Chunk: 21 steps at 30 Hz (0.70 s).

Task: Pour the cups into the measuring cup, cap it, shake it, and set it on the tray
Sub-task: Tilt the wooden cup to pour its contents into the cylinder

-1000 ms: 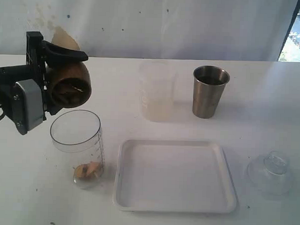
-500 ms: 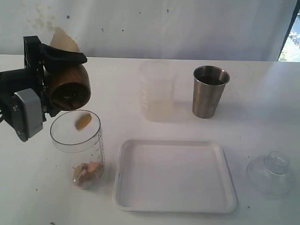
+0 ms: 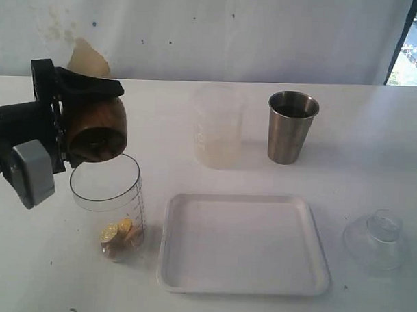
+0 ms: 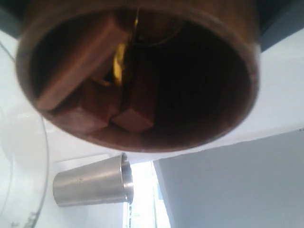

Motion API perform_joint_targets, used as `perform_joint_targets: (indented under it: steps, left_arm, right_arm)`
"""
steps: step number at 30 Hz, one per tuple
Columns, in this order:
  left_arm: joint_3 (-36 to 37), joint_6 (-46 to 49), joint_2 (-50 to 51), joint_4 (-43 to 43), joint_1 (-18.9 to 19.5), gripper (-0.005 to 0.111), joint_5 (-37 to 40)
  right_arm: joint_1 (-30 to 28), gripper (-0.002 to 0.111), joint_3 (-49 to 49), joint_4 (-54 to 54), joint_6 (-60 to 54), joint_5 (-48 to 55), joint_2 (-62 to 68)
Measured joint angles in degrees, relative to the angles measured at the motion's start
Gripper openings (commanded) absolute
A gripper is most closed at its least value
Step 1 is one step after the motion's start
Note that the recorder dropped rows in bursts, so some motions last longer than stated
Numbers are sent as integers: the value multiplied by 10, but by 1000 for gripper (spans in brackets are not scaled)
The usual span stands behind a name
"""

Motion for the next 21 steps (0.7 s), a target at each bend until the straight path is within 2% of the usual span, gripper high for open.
perform_joint_targets:
  steps: [21]
  left_arm:
    - [0, 114, 0, 22, 0, 0, 2]
  right_arm:
    - [0, 0, 0, -1, -1, 5, 0]
